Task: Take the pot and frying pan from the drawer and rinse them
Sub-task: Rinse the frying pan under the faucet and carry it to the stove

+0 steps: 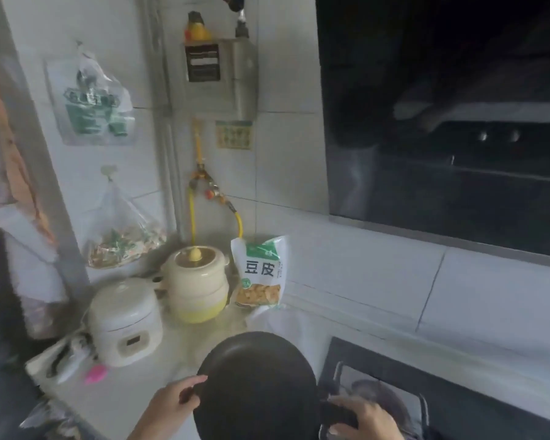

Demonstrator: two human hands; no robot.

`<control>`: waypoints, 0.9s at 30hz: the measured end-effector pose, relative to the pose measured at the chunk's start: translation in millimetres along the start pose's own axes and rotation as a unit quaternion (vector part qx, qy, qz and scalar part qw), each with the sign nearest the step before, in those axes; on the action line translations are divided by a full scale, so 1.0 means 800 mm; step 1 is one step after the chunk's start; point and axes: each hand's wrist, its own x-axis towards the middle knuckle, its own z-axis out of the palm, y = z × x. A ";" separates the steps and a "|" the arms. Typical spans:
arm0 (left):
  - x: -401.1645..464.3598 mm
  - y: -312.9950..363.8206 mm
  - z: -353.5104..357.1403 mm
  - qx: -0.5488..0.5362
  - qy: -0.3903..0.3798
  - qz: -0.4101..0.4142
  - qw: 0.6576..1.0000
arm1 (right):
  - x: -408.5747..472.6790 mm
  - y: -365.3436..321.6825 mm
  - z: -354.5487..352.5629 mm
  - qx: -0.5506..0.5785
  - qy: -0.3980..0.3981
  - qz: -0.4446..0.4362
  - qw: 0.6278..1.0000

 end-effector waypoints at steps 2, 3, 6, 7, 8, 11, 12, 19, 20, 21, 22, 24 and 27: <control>0.038 -0.016 0.010 -0.006 -0.040 0.034 0.999 | 0.009 -0.006 0.013 -0.093 0.041 0.016 0.995; 0.055 -0.021 0.015 -0.007 -0.065 0.040 0.997 | 0.010 -0.001 0.029 -0.099 0.041 0.049 0.993; 0.100 -0.041 0.033 -0.002 -0.124 0.065 0.990 | 0.014 -0.006 0.064 -0.091 0.064 0.122 0.986; 0.115 -0.049 0.039 -0.003 -0.145 0.069 0.987 | 0.017 -0.011 0.075 -0.087 0.073 0.144 0.983; 0.128 -0.058 0.045 0.003 -0.164 0.073 0.984 | 0.020 -0.014 0.089 -0.085 0.082 0.158 0.980; 0.155 -0.077 0.058 0.000 -0.209 0.080 0.975 | 0.028 -0.008 0.129 -0.080 0.087 0.210 0.971; 0.159 -0.079 0.058 0.001 -0.213 0.081 0.974 | 0.031 -0.009 0.137 -0.084 0.092 0.224 0.967; 0.165 -0.091 0.048 -0.017 -0.204 0.092 0.974 | 0.032 -0.005 0.188 -0.088 0.118 0.241 0.959; 0.162 -0.092 0.044 -0.020 -0.199 0.088 0.976 | 0.027 -0.007 0.192 -0.092 0.125 0.238 0.959; 0.156 -0.094 0.042 -0.023 -0.195 0.087 0.977 | 0.021 -0.006 0.197 -0.095 0.133 0.228 0.960; 0.148 -0.097 0.038 -0.025 -0.194 0.083 0.977 | 0.014 -0.006 0.201 -0.099 0.135 0.217 0.962; 0.128 -0.106 0.034 -0.025 -0.194 0.083 0.977 | -0.001 -0.004 0.207 -0.105 0.134 0.200 0.965; 0.101 -0.119 0.037 -0.019 -0.214 0.079 0.973 | -0.020 -0.003 0.213 -0.110 0.128 0.204 0.964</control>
